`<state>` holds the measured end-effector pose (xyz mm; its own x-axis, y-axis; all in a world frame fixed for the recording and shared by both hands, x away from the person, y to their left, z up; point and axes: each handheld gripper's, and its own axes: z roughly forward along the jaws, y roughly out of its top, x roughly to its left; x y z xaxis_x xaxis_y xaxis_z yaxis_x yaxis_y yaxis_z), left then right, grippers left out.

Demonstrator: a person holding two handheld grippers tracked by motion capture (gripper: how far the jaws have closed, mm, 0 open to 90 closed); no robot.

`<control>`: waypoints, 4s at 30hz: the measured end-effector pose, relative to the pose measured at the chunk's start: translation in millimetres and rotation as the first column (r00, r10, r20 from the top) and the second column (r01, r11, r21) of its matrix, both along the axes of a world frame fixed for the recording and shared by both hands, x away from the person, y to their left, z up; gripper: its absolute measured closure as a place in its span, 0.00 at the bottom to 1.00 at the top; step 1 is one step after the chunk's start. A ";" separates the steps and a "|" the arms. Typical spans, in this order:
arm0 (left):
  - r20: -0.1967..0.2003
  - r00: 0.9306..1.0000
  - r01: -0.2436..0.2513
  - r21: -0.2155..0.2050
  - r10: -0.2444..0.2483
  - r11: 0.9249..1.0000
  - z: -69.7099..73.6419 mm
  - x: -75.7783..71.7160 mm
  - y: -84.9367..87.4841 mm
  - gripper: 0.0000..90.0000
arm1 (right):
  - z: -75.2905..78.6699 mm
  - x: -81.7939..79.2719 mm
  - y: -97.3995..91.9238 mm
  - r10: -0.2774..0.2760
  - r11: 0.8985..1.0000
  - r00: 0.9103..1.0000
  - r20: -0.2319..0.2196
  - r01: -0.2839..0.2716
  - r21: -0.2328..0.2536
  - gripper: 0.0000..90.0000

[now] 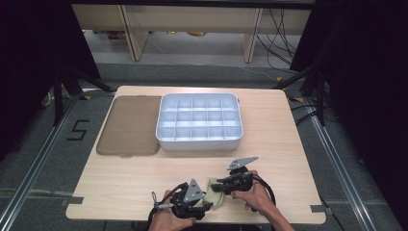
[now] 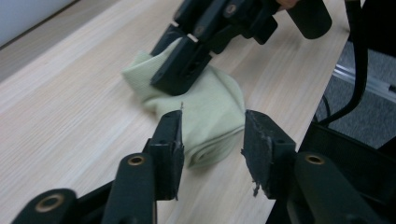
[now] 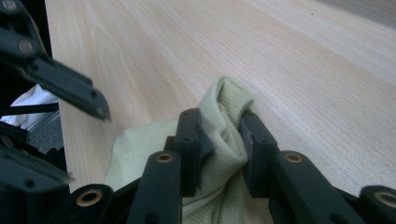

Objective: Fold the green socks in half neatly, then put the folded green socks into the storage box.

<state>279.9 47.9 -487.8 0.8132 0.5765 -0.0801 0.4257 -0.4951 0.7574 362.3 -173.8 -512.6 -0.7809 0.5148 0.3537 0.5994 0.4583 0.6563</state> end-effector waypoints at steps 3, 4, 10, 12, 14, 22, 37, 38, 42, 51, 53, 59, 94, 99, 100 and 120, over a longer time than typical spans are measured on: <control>-0.014 1.000 -0.015 -0.001 0.015 1.000 2.9 -1.0 12.5 0.54 | 0.1 -0.7 0.2 -0.003 1.000 1.000 0.008 0.003 -0.002 0.80; -0.012 0.999 -0.030 -0.004 0.029 1.000 2.9 -1.3 18.0 0.52 | 0.3 -1.0 0.2 -0.003 1.000 1.000 0.006 0.003 -0.002 0.80; -0.025 0.994 -0.104 0.021 0.104 0.994 -1.0 -0.7 45.4 0.45 | 0.1 -1.5 0.2 0.003 1.000 1.000 0.007 -0.003 0.004 0.80; -0.011 0.993 -0.120 0.045 0.120 0.992 -2.5 0.3 52.3 0.43 | 0.3 -2.1 0.2 -0.002 1.000 1.000 0.017 0.003 -0.007 0.80; -0.023 0.991 -0.132 0.040 0.133 0.990 -5.2 0.0 59.8 0.41 | 0.6 -2.6 0.8 -0.001 1.000 1.000 0.024 0.001 -0.010 0.80; -0.028 0.978 -0.206 0.051 0.208 0.977 -9.4 -1.9 79.6 0.33 | 1.2 -3.6 2.1 -0.001 1.000 0.999 0.049 0.002 -0.015 0.80; -0.031 0.968 -0.245 0.059 0.247 0.968 -17.6 -4.2 90.4 0.28 | 3.4 -5.6 4.7 0.008 0.999 0.998 0.069 -0.006 -0.033 0.80; -0.033 0.969 -0.241 0.058 0.243 0.969 -18.0 -4.1 90.1 0.28 | 3.6 -5.7 4.9 0.009 0.999 0.997 0.070 -0.007 -0.033 0.80; -0.032 0.968 -0.246 0.054 0.248 0.968 -17.6 -4.2 90.3 0.28 | 4.4 -6.5 5.9 0.009 0.999 0.996 0.087 -0.006 -0.034 0.80; -0.024 0.973 -0.225 0.082 0.228 0.971 -16.2 -3.9 93.1 0.28 | 12.0 -7.7 5.9 0.027 0.999 0.995 0.098 -0.025 -0.021 0.80; -0.025 0.972 -0.230 0.076 0.233 0.970 -16.6 -3.9 92.6 0.28 | 14.4 -7.5 5.0 0.022 1.000 0.994 0.108 -0.020 -0.016 0.80; -0.022 0.977 -0.210 0.105 0.213 0.972 -15.9 -3.3 94.0 0.28 | 26.0 -7.7 0.1 0.011 1.000 0.991 0.132 -0.012 0.003 0.80; -0.021 0.974 -0.220 0.114 0.224 0.969 -16.3 -3.3 94.2 0.28 | 57.7 2.9 -14.2 -0.040 0.999 0.964 0.263 0.041 0.002 0.80; -0.018 0.976 -0.212 0.111 0.215 0.971 -16.7 -2.3 94.3 0.28 | 63.4 5.8 -16.7 -0.037 0.999 0.962 0.270 0.038 0.002 0.80; -0.018 0.977 -0.210 0.113 0.213 0.971 -16.6 -2.1 94.3 0.28 | 64.4 6.5 -17.8 -0.047 0.999 0.959 0.281 0.049 0.000 0.80; -0.020 0.976 -0.214 0.112 0.218 0.970 -17.6 -0.6 94.7 0.28 | 89.9 26.6 -42.2 -0.129 0.991 0.935 0.331 0.130 0.018 0.80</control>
